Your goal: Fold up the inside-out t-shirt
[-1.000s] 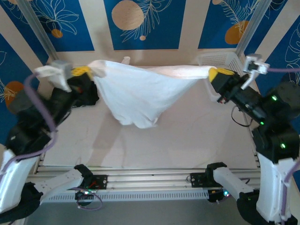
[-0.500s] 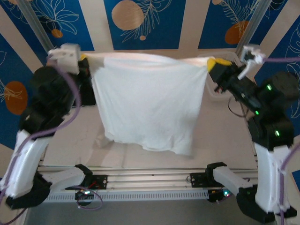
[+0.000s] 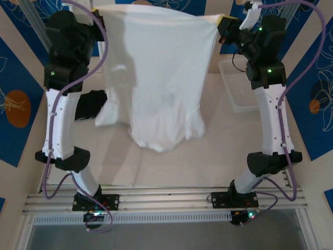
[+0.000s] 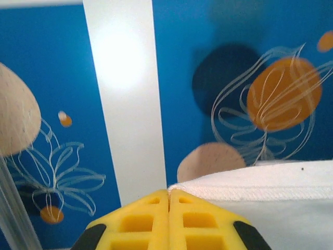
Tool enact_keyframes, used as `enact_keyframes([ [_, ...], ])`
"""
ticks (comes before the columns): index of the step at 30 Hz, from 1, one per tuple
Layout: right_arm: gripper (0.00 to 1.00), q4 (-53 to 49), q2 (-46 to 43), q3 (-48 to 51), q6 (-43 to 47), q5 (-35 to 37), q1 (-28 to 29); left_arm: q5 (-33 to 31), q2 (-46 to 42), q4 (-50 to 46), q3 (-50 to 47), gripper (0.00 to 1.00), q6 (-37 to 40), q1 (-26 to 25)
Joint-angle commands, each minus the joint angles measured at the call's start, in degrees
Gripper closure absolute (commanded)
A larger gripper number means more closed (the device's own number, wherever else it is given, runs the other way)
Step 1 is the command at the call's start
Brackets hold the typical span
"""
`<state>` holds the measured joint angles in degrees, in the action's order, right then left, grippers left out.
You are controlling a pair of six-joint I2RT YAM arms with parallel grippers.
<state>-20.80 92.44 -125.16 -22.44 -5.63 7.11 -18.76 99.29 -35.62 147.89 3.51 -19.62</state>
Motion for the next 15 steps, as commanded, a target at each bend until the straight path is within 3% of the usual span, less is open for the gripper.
enact_keyframes([
  [1,1.0,0.7,-2.7,-5.3,1.0,-0.9,-0.3,3.7,-6.0,1.2,-1.0,1.0,1.6,0.9],
  [6,1.0,-1.3,-9.9,5.5,1.3,-3.1,0.0,11.8,-21.8,5.7,-25.3,1.0,0.8,0.8],
  [15,1.0,-6.8,-38.8,56.9,-1.6,5.2,0.1,34.9,-57.9,13.8,-90.7,1.0,-14.0,-0.9],
])
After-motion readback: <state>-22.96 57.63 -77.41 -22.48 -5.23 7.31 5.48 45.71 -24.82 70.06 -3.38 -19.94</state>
